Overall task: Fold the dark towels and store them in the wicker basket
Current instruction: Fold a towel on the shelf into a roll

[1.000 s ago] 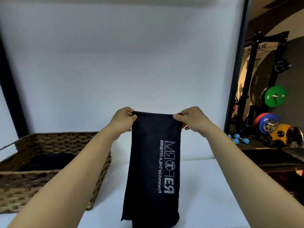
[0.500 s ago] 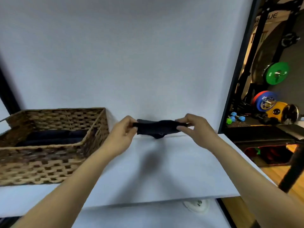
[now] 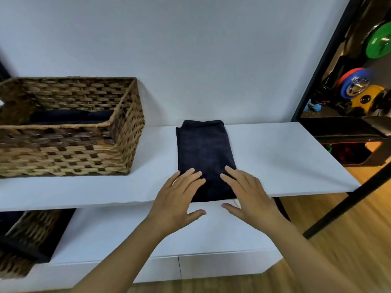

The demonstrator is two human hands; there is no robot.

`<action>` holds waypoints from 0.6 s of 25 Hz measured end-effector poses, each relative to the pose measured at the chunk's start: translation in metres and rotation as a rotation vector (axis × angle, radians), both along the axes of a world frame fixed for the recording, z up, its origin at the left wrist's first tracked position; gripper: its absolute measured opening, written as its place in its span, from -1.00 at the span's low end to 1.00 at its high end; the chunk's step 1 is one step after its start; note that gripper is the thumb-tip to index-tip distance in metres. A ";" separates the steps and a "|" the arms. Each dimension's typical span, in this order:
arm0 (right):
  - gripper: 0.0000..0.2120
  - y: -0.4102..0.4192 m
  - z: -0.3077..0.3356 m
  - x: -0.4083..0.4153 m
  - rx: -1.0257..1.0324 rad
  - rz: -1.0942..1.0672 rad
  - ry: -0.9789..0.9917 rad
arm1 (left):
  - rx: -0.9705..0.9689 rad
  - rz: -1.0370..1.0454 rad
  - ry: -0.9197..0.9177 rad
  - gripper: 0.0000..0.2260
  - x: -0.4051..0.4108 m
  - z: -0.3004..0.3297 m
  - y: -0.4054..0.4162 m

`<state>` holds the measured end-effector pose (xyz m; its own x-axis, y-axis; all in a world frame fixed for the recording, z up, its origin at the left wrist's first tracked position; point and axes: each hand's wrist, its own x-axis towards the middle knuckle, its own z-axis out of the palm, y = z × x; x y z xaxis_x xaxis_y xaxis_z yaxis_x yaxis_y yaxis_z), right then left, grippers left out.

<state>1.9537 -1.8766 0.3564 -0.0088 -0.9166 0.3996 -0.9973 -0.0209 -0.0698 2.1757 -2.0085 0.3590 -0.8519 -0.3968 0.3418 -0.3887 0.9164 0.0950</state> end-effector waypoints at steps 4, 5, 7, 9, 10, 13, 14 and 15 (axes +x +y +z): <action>-0.50 -0.015 -0.005 -0.011 -0.071 0.111 -0.006 | 0.012 0.011 0.077 -0.50 -0.023 -0.009 0.002; -0.55 -0.013 -0.006 -0.017 -0.099 0.106 -0.031 | 0.038 0.019 0.142 -0.56 -0.018 -0.011 0.002; -0.67 -0.007 -0.010 -0.027 -0.132 0.095 -0.082 | 0.052 0.050 0.211 -0.67 -0.007 -0.014 0.003; -0.67 -0.009 -0.006 -0.035 -0.102 0.055 -0.180 | 0.063 0.081 0.240 -0.70 -0.008 -0.012 0.003; -0.66 -0.010 -0.003 -0.036 -0.069 0.019 -0.236 | 0.116 0.105 0.260 -0.70 -0.009 -0.012 0.005; -0.66 -0.014 0.010 -0.031 0.033 -0.123 -0.389 | 0.262 0.278 0.348 -0.61 -0.014 -0.007 0.003; -0.63 -0.016 0.015 -0.028 0.085 -0.176 -0.422 | 0.289 0.370 0.342 -0.57 -0.016 -0.004 0.001; -0.58 -0.019 0.020 -0.026 0.138 -0.235 -0.435 | 0.330 0.467 0.317 -0.55 -0.019 0.000 0.000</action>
